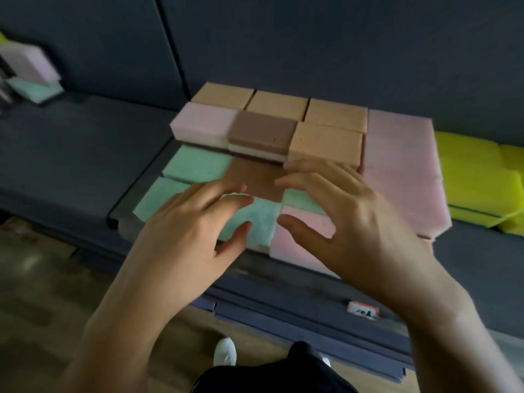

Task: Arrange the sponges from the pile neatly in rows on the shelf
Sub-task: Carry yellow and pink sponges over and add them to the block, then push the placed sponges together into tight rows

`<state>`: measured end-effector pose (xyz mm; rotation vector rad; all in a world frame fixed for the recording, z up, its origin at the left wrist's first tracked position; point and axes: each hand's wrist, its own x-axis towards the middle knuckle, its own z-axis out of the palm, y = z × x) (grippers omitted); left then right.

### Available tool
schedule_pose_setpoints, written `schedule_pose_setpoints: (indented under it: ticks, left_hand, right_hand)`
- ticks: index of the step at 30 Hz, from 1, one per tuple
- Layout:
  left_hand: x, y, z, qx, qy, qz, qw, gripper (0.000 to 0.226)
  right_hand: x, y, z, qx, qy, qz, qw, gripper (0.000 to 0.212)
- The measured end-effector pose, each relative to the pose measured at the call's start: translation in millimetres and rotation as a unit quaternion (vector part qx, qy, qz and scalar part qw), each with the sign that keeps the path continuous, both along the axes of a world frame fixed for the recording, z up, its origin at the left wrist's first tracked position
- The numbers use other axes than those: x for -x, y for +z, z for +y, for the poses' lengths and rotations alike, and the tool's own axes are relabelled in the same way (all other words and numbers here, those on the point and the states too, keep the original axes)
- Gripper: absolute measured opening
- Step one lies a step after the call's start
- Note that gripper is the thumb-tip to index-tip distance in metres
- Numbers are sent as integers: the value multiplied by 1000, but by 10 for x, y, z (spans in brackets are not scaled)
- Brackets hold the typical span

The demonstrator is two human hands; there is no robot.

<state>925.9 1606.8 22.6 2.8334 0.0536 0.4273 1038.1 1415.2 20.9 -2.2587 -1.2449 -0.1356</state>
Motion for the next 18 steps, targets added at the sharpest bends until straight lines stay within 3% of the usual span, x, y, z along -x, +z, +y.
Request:
schedule_pose_setpoints:
  ticks: [10, 18]
  left_hand:
    - [110, -277, 1048, -34, -84, 67, 994, 64]
    - [-60, -423, 1241, -49, -127, 42, 990, 49]
  right_hand:
    - [409, -227, 728, 74, -96, 19, 992, 51]
    - [516, -442, 951, 113, -164, 28, 980, 50]
